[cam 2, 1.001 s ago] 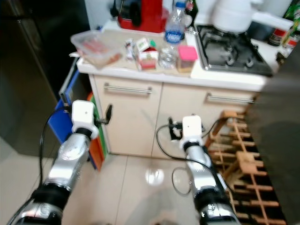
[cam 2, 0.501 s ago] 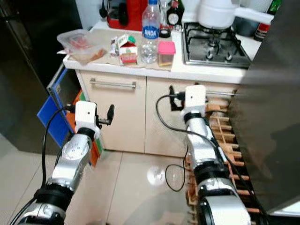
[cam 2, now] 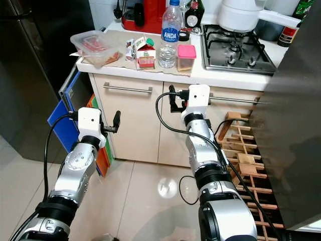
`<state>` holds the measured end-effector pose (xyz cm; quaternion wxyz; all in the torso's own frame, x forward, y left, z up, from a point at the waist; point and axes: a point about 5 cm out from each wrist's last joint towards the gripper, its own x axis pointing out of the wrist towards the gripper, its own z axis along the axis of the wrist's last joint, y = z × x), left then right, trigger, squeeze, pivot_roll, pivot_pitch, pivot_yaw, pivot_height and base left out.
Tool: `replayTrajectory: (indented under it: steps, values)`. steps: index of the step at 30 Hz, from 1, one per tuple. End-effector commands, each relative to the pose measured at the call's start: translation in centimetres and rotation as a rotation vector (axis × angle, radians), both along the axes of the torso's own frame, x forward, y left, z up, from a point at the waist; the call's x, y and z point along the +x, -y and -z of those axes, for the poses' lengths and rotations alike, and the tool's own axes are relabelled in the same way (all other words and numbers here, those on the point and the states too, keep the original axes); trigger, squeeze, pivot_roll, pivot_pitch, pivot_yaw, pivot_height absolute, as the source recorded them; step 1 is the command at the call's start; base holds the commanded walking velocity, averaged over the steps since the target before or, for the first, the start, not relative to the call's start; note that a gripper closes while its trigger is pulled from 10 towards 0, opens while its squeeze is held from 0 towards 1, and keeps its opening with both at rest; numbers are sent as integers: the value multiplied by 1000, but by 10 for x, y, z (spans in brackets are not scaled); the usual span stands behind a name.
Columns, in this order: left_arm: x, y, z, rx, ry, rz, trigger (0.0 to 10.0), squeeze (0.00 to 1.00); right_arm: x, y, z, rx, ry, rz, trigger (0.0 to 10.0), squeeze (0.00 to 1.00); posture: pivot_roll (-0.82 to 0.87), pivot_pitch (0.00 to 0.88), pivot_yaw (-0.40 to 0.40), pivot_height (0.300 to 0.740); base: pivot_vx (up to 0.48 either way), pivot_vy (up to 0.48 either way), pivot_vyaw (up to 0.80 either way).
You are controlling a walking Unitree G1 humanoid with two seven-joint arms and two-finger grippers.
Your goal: Restocking fridge
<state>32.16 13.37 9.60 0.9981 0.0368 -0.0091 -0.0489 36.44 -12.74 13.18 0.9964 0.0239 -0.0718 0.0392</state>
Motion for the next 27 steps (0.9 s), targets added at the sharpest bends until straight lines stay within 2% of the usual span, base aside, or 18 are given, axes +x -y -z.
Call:
replayTrajectory:
  steps: [1, 20, 23, 27]
  values:
    - [1, 2, -9, -8, 44, 13, 10000, 0, 3, -1, -5, 7, 9, 6, 10000, 0, -12, 0, 9, 740, 480, 0, 0]
    - [1, 2, -14, -33, 72, 10, 10000, 0, 6, -5, -9, 12, 27, 5, 10000, 0, -6, 0, 7, 740, 480, 0, 0]
    - [0, 1, -15, -34, 81, 5, 10000, 0, 3, -7, -8, 13, 31, -21, 10000, 0, 1, 0, 6, 740, 436, 0, 0]
    - [-2, -1, -15, -37, 79, -7, 10000, 0, -13, -4, -1, 2, 40, -63, 10000, 0, 8, 0, 1, 740, 0, 0, 0]
